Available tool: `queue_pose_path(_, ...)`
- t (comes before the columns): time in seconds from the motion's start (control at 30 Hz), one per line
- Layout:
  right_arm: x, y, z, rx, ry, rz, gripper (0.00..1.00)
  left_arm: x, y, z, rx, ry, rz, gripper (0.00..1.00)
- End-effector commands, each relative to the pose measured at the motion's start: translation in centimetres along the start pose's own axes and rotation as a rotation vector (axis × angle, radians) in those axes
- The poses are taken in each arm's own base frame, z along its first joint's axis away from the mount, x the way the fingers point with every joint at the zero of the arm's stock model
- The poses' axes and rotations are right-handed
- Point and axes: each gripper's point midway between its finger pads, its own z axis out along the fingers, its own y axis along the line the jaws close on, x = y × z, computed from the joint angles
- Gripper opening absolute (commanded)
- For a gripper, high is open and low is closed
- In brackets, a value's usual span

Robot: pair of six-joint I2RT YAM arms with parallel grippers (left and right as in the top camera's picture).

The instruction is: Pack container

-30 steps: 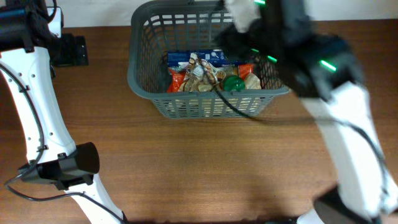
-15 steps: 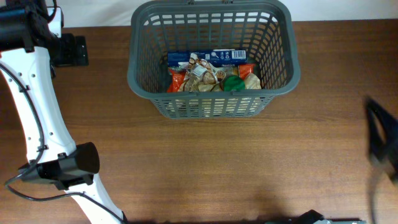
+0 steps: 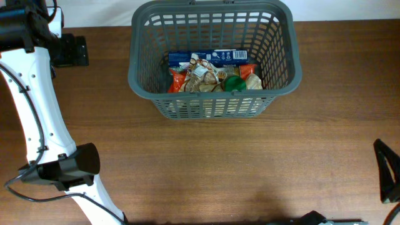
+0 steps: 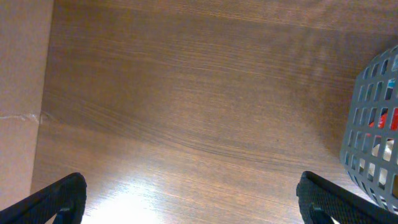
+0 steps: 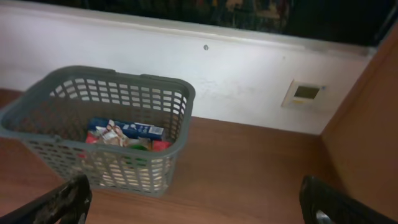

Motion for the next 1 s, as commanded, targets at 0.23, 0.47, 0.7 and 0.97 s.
queue_pose_path(0.23, -0.3, 1.5, 0.5, -0.081, -0.01, -0.129, 0.99, 0.1, 0.4, -0.6, -0.01, -0.012, -0.022, 0.99)
queue_pose_path(0.47, -3.0, 2.5, 3.4, -0.056, -0.153, -0.056, 0.99, 0.1, 0.4, -0.6, -0.01, -0.012, -0.022, 0.99)
queue_pose_path(0.7, 3.6, 2.5, 11.0, 0.034, -0.126, -0.024, 0.99, 0.1, 0.4, -0.6, -0.01, -0.012, -0.022, 0.99)
queue_pose_path(0.97, 15.7, 3.0, 18.8, 0.035, -0.184, 0.001, 0.99, 0.1, 0.4, -0.6, -0.01, -0.012, -0.022, 0.99)
